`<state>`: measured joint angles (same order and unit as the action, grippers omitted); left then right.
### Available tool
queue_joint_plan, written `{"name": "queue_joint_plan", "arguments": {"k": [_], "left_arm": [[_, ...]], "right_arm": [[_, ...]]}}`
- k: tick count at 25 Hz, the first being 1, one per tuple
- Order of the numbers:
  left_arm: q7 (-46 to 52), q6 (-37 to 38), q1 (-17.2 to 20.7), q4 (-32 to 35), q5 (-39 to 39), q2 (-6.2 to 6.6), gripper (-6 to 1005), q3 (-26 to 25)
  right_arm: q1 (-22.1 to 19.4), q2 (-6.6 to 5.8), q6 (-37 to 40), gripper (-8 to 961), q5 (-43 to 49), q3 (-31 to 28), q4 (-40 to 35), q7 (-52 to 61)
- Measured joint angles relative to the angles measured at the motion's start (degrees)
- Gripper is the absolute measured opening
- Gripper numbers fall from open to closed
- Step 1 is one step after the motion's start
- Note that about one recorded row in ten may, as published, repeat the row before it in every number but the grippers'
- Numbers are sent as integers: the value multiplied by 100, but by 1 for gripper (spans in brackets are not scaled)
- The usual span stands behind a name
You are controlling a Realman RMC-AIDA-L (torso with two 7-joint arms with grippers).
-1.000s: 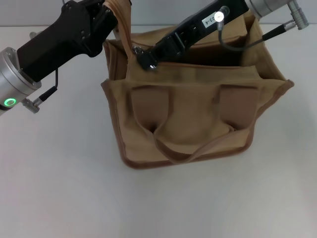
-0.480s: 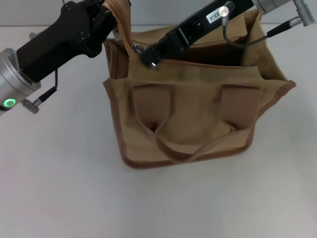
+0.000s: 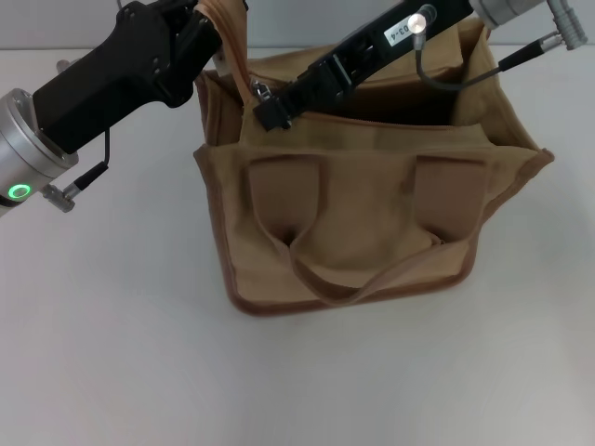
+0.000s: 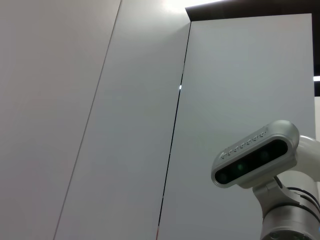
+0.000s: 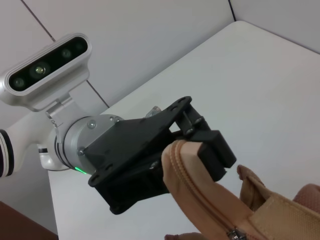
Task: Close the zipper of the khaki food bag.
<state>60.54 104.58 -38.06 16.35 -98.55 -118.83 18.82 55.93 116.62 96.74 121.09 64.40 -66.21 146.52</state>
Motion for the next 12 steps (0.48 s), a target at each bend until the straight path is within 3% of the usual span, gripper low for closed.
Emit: {"name": "queue_joint_plan", "arguments": {"k": [12], "left_arm": [[-10,10,14,0,3,0,29,-1]], "right_arm": [[-24,-51,40,332,84,-161,-135,30]]}}
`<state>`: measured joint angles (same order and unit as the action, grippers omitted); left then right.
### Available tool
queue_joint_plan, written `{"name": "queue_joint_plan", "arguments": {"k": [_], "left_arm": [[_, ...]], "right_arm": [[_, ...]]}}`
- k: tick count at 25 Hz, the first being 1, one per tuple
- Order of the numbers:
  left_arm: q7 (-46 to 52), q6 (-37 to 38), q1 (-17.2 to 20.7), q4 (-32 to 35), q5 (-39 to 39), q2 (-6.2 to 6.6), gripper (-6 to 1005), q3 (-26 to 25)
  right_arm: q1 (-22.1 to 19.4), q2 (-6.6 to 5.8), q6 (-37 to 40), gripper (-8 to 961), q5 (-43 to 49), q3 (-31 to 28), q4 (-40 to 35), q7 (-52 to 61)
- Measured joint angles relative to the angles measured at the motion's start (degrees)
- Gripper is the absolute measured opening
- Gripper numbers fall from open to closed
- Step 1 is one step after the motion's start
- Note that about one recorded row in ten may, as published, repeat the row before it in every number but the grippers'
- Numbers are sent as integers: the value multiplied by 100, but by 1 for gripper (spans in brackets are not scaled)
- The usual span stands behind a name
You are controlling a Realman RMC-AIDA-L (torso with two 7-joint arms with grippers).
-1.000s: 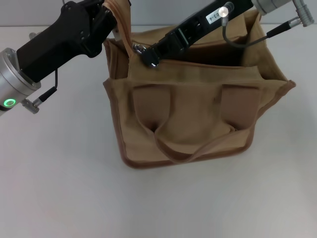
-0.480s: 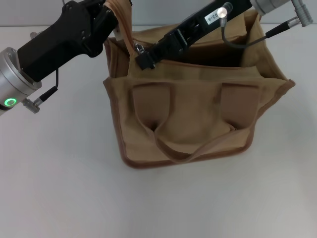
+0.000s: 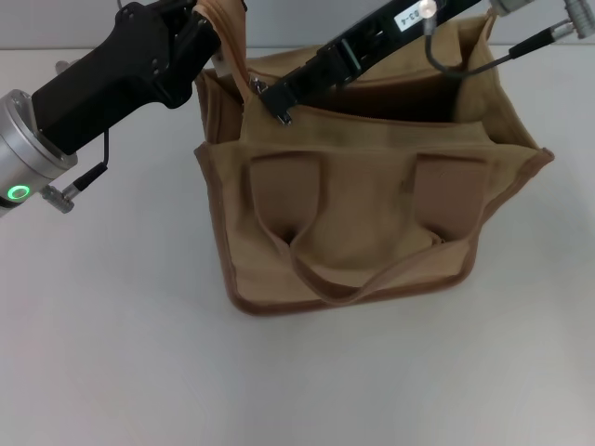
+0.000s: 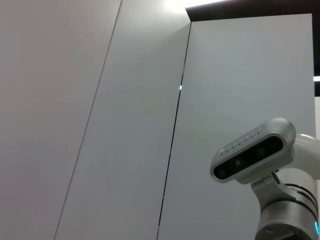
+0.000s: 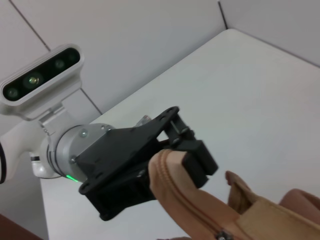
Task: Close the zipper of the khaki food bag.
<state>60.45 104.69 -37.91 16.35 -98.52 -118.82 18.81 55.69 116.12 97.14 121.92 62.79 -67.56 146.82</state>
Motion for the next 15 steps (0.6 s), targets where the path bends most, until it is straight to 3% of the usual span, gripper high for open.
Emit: {"name": "queue_joint_plan", "arguments": {"k": [15], "left_arm": [[2,7,4,0,0,0,29,0]], "right_arm": [[-49,85,277,334,42,-170,-54,5]]}}
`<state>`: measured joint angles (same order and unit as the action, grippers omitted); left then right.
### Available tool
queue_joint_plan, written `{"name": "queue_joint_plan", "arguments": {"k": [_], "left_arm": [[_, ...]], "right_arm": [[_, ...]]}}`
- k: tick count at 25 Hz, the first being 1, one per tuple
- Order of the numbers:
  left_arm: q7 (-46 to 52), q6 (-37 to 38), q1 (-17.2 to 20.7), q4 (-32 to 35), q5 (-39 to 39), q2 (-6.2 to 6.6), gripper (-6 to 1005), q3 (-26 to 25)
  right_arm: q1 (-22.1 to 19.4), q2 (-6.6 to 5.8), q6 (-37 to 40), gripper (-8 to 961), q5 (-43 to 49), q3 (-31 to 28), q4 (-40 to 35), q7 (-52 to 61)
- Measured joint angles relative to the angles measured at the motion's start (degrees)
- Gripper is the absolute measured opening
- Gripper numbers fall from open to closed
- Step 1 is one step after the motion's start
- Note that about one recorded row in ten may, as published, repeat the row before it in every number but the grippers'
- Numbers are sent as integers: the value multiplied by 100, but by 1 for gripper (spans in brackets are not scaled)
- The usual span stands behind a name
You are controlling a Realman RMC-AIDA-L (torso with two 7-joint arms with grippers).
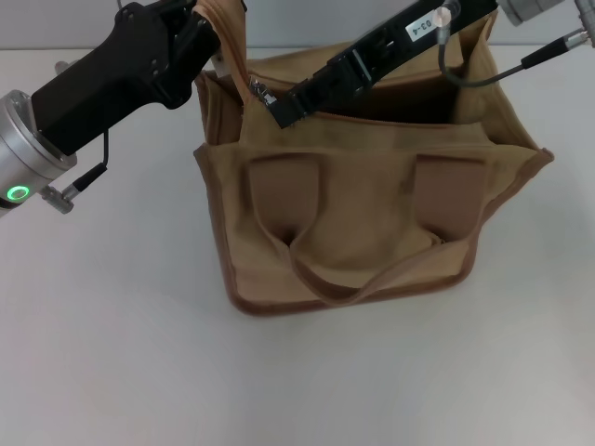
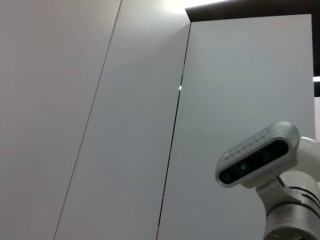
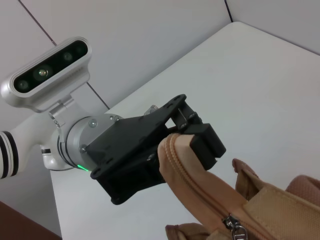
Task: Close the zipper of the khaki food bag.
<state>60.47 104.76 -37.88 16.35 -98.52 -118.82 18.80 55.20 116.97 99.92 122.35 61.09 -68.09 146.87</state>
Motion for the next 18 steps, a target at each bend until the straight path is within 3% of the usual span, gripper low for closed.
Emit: {"name": "queue_joint_plan", "arguments": {"k": [18], "left_arm": [[-5,34,-24,-53,-1,0,29,0]], "right_arm": [[122,112,-201,326,-2,77,351,-44]]}}
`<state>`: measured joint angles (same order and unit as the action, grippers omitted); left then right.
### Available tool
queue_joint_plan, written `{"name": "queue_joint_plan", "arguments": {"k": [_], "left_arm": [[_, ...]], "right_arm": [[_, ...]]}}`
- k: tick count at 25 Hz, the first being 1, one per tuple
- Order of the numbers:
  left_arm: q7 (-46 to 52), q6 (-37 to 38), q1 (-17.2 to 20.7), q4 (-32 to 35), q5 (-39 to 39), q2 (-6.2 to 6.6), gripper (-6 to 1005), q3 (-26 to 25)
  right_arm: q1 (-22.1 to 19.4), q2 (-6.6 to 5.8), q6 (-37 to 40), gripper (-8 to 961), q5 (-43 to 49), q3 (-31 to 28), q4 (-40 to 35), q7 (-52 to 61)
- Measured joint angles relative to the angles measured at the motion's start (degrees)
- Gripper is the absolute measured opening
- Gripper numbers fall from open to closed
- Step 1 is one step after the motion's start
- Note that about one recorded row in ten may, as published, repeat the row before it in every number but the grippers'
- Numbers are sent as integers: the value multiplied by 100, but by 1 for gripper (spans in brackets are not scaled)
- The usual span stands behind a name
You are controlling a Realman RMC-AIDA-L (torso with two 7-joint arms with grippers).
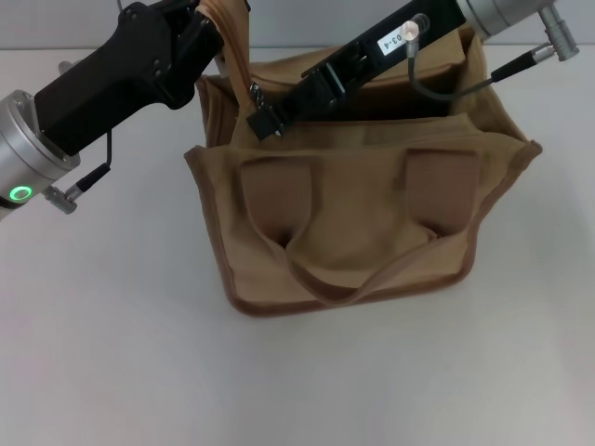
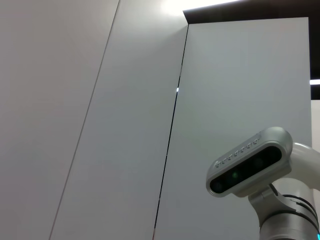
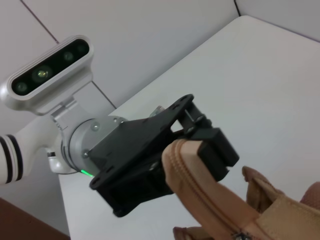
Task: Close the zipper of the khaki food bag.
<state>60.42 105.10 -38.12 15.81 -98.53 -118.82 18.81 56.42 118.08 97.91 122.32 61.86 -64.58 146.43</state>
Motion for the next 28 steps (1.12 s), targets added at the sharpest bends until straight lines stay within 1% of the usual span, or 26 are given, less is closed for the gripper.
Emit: {"name": "queue_joint_plan", "arguments": {"k": [4,11,20,22,28], "left_arm": [[-2,1,-3,0,0,0,29,0],[-4,4,10,1,0,8,29,0],[-5,10,6,-4,0,9,29,0],[-5,15,6,-7,0,7,29,0],[-4,37,10,-8,1,4,30,0]], "right_arm": [[-20,21,140,324,-72,-45,-29,17],[-52,22,160,327,-172,-58,-45,18],[-70,25,-94,323,-176,-22,183,-6],[-102,67,-177,322,-176,-16,216,-6],[-148,97,-311,297,-176,-2,204,-4]]}}
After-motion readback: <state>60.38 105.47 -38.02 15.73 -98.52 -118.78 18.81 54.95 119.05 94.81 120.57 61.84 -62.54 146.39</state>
